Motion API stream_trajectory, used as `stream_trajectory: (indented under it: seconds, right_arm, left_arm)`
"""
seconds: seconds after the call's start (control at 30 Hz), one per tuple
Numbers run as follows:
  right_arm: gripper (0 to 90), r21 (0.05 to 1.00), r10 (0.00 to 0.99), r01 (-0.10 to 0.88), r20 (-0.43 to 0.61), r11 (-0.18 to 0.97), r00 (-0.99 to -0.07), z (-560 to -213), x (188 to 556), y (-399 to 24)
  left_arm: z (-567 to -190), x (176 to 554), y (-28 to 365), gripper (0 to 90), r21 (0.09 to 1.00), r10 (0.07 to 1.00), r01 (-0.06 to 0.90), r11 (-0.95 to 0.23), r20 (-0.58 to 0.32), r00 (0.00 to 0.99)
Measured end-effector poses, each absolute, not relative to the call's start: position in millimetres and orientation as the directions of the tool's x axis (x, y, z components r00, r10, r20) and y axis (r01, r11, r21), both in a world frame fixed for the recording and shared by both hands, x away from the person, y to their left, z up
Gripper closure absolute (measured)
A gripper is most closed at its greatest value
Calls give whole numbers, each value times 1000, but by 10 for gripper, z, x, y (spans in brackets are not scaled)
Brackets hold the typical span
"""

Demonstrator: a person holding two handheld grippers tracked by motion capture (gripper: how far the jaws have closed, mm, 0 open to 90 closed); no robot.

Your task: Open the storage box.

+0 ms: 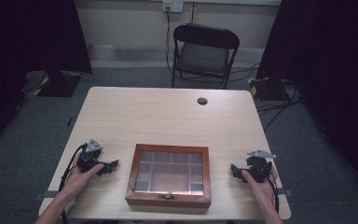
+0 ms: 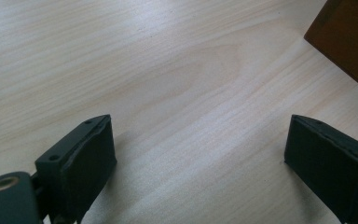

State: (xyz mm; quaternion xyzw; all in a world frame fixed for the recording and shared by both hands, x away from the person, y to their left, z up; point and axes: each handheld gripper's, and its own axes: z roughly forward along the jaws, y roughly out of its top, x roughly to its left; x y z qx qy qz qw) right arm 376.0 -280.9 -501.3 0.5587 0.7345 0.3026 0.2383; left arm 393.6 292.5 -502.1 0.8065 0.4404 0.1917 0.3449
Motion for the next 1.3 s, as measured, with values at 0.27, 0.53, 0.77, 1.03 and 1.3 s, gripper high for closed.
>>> stream_trajectory:
  seconds: [0.27,0.53,0.77,1.03,1.3]
  right_arm:
    - [0,711,962,674,-10,199,-274,-5012,3760,-2807]
    - [200,721,950,662,16,204,-311,-4952,3729,-2816]
    - [319,740,925,639,66,207,-375,-4845,3688,-2780]
    - [447,746,869,638,175,191,-464,-4692,3650,-2688]
    - [498,782,798,584,201,218,-568,-4550,3581,-2486]
  left_arm:
    - [-5020,3937,2926,77,725,842,577,-376,6,540]
    - [-5021,3938,2926,77,726,842,577,-375,6,540]
    - [-5021,3939,2927,77,725,841,577,-376,5,541]
    - [-5023,3940,2926,76,727,841,578,-372,1,541]
    - [-5023,3940,2926,76,727,841,577,-373,1,542]
